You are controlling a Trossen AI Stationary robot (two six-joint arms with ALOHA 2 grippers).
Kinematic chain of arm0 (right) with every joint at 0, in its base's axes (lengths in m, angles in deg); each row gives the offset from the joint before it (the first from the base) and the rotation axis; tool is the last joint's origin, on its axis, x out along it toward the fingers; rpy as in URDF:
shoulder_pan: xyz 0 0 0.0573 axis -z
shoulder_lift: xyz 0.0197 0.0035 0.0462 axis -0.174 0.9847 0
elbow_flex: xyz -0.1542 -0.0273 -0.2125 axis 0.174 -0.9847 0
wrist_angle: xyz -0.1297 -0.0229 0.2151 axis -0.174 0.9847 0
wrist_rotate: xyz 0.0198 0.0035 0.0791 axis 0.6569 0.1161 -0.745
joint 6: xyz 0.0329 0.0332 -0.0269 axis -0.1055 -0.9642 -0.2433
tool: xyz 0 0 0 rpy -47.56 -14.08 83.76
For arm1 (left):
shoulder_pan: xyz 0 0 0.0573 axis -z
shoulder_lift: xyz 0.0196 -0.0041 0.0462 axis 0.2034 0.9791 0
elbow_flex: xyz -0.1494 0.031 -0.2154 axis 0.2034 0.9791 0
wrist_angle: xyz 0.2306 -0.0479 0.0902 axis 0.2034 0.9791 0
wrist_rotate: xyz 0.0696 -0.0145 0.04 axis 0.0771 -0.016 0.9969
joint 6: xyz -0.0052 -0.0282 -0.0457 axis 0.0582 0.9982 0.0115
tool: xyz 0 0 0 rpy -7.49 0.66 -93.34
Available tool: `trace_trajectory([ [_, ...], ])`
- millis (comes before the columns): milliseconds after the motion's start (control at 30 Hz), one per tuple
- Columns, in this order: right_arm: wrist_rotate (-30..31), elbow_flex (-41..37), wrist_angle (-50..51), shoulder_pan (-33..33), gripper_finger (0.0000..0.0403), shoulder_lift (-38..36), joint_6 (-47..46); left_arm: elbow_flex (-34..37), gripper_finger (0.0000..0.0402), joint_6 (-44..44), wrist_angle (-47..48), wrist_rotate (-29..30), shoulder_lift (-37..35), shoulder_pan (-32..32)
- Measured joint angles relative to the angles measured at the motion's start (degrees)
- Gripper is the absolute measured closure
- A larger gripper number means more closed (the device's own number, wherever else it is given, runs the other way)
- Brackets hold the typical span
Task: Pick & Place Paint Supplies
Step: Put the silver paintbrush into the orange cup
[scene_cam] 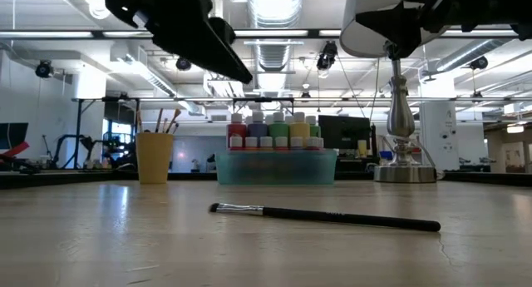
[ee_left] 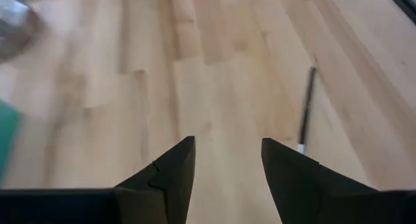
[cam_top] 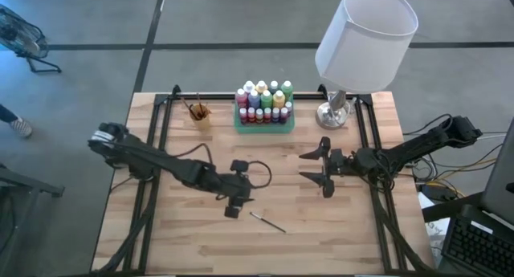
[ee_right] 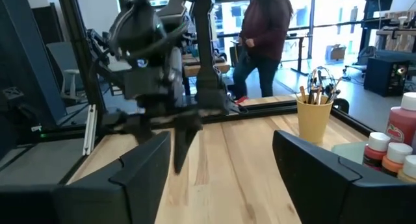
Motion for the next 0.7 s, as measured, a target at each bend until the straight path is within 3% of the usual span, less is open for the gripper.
trace_trajectory([
  [333, 0.02, 0.0, 0.54, 0.0, 0.0143, 0.0, 0.02, -1.37, 0.0221, 5.02, 0.02, -8.17, 6.72, 0.78],
  [700, 0.04, 0.0, 0.54, 0.0, 0.0108, 0.0, 0.04, -1.37, 0.0223, 7.29, 0.03, -9.18, 12.56, 1.22],
])
